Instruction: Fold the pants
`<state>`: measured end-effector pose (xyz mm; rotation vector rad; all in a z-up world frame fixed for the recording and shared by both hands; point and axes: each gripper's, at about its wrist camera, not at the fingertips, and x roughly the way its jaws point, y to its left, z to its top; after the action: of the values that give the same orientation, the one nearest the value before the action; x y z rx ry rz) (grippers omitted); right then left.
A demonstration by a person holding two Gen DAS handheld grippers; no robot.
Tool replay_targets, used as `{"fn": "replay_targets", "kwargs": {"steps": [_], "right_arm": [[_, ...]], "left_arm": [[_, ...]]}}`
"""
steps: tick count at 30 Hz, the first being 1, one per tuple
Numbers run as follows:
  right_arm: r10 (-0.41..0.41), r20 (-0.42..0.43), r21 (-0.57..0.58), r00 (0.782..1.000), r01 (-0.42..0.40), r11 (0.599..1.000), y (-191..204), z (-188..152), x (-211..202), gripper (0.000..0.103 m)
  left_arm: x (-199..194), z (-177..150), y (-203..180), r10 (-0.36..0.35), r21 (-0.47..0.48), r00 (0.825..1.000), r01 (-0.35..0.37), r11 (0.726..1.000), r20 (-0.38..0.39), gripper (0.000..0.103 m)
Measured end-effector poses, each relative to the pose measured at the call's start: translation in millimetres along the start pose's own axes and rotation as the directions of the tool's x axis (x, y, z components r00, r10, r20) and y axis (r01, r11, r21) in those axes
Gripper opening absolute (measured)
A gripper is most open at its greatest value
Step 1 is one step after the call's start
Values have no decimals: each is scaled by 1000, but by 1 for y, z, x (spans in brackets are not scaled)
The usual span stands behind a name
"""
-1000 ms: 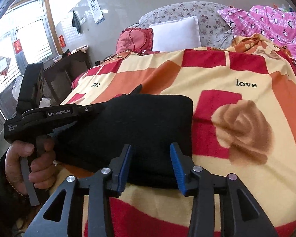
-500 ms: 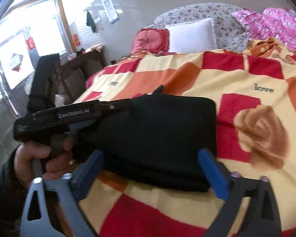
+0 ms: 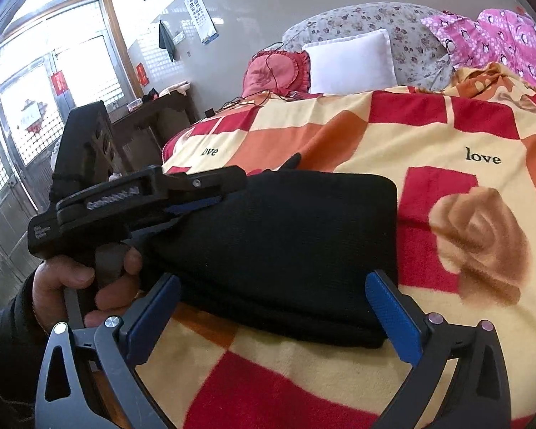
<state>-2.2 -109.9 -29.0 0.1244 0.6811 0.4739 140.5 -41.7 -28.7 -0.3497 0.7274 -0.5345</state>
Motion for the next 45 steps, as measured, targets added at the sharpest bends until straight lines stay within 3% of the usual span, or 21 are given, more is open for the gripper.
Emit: {"fn": "replay_targets", "kwargs": {"steps": [5,16,19,23,26,29,31,35,39,41,45], "right_arm": [[17,-1,5,1000,-17,1000,-3,0,1,103],[66,49,48,997,-68,997,-11,-3,-4,103],[73,53,63,996,-76,995,-14,-2,-4,103],[21,31,18,999,-22,1000,-4,-1,0,103],[3,26,4,1000,-4,1000,-2,-2,0,103],[20,32,18,999,-20,1000,-5,-2,-1,103],[34,38,29,999,-35,999,-9,-1,-1,103],[48,43,34,998,-50,998,-11,-2,-3,103],[47,44,32,998,-49,998,-10,-2,-3,103],[47,44,33,998,-49,998,-10,-2,-3,103],[46,43,30,998,-47,998,-9,-2,-3,103]], "left_arm": [[1,-1,-3,15,16,1000,-15,1000,-8,75],[-3,-1,3,-29,-44,999,30,999,33,78],[-23,2,1,-49,-63,996,54,997,78,78],[-72,-2,2,-101,-121,986,117,986,130,83],[-127,-19,8,-155,-179,972,187,966,177,84],[-171,-48,23,-156,-229,952,219,948,264,88],[-199,-77,47,-79,-310,934,194,931,348,88],[-217,-109,90,77,-456,903,137,879,422,88],[-202,-118,128,98,-602,919,168,780,382,88],[-192,-119,133,87,-631,928,175,755,362,88],[-181,-113,133,100,-642,926,172,748,365,88]]}}
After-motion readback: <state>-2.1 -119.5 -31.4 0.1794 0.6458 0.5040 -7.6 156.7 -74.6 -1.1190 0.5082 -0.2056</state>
